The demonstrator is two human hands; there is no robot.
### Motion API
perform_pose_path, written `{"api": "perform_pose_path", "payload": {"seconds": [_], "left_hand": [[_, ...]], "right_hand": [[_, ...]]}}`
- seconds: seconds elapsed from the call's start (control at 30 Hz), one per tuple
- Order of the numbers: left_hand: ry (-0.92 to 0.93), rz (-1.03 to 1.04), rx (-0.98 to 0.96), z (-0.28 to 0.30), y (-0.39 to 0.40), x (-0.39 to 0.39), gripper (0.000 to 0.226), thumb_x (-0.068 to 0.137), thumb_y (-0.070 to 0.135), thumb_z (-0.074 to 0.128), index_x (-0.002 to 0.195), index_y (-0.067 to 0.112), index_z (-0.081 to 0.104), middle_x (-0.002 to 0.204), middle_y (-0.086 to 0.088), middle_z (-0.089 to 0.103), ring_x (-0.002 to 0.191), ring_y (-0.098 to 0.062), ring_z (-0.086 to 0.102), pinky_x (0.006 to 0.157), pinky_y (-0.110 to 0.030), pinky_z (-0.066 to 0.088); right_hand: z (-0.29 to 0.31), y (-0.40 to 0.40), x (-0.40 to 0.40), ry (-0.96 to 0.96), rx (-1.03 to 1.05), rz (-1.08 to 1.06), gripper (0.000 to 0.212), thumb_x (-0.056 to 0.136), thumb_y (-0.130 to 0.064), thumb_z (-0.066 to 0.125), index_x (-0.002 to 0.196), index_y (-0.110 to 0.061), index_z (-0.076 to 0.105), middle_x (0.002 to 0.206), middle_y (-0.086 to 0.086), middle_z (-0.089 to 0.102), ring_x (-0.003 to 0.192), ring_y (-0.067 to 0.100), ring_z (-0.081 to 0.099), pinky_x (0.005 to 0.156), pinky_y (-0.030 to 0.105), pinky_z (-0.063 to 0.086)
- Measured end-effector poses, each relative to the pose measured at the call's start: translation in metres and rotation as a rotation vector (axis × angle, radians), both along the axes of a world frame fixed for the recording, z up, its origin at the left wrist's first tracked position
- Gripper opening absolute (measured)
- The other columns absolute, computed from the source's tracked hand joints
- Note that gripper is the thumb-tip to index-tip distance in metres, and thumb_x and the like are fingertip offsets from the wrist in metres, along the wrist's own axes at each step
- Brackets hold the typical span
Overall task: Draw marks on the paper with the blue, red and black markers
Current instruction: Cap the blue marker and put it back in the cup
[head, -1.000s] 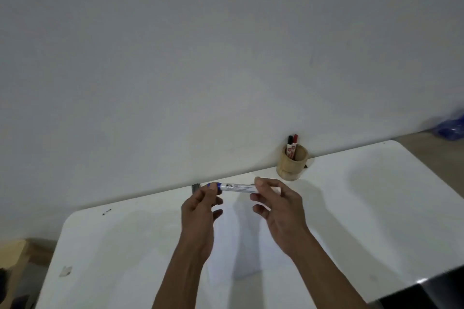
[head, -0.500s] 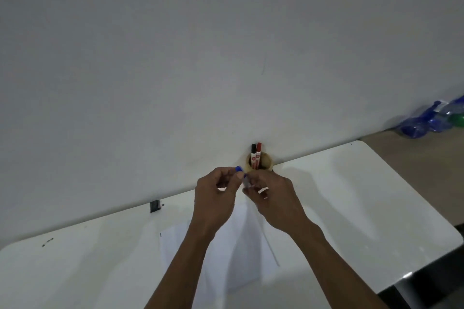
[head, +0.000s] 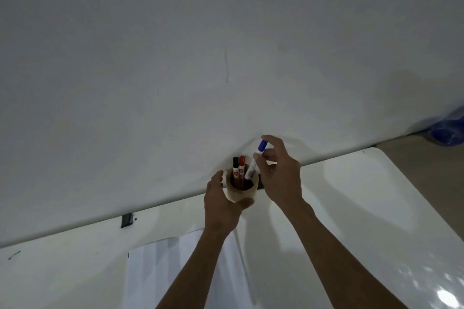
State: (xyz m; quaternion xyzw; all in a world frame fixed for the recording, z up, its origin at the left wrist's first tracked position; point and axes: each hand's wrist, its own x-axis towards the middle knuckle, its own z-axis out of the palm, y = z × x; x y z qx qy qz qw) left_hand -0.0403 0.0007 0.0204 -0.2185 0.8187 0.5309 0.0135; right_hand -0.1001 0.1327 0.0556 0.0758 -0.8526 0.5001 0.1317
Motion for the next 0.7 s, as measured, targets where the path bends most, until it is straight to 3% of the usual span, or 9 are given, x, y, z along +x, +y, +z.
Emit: {"api": "perform_pose_path", "payload": {"seconds": [0.1,0.2,0.37,0.5,0.6,0.7], "left_hand": [[0.034,0.010,0.046,-0.006,0.006,-0.006,0.086,0.058,0.015,0.095,0.131,0.021,0.050,0.117,0.015,0.057,0.103,-0.007,0.056,0.080,-0.013,0.043],[0.063,0.029,0.059,-0.014,0.006,-0.008,0.075,0.058,0.015,0.094,0.119,0.030,0.052,0.106,0.023,0.060,0.096,0.002,0.060,0.082,-0.017,0.048],[0.101,0.044,0.057,-0.021,0.006,-0.007,0.074,0.060,0.014,0.093,0.121,0.027,0.055,0.112,0.019,0.064,0.103,0.008,0.058,0.086,-0.017,0.050],[0.119,0.047,0.053,-0.025,0.006,-0.007,0.073,0.060,0.015,0.093,0.121,0.027,0.055,0.113,0.018,0.065,0.102,0.011,0.058,0.087,-0.016,0.050],[0.129,0.048,0.049,-0.026,0.005,-0.007,0.073,0.060,0.016,0.094,0.122,0.026,0.056,0.113,0.018,0.065,0.102,0.014,0.058,0.086,-0.016,0.051],[0.129,0.041,0.052,-0.026,0.005,-0.007,0.071,0.061,0.016,0.093,0.118,0.030,0.054,0.110,0.022,0.063,0.101,0.019,0.056,0.081,-0.011,0.050]], "right_hand": [[-0.020,-0.003,-0.004,-0.033,0.009,0.046,0.035,0.092,-0.012,0.073,0.125,-0.017,0.062,0.093,0.002,0.075,0.083,0.015,0.072,0.072,0.024,0.059],[-0.038,-0.004,-0.006,-0.030,0.028,0.059,0.037,0.086,-0.007,0.077,0.121,-0.015,0.068,0.099,0.003,0.073,0.088,0.017,0.068,0.074,0.033,0.061],[-0.053,-0.006,-0.007,-0.133,0.017,0.018,0.034,0.083,-0.012,0.081,0.114,-0.016,0.066,0.099,0.003,0.074,0.089,0.017,0.066,0.071,0.020,0.051],[-0.058,-0.010,-0.007,-0.175,0.017,-0.023,0.022,0.084,-0.019,0.081,0.099,-0.015,0.065,0.094,0.003,0.071,0.085,0.018,0.064,0.069,0.026,0.050],[-0.058,-0.012,-0.010,-0.195,0.036,-0.031,0.023,0.083,-0.022,0.082,0.100,-0.016,0.067,0.095,0.003,0.071,0.085,0.017,0.063,0.066,0.019,0.045],[-0.053,-0.013,-0.009,-0.169,0.019,-0.015,0.029,0.081,-0.020,0.084,0.104,-0.017,0.066,0.099,-0.002,0.071,0.090,0.017,0.064,0.068,0.024,0.048]]}}
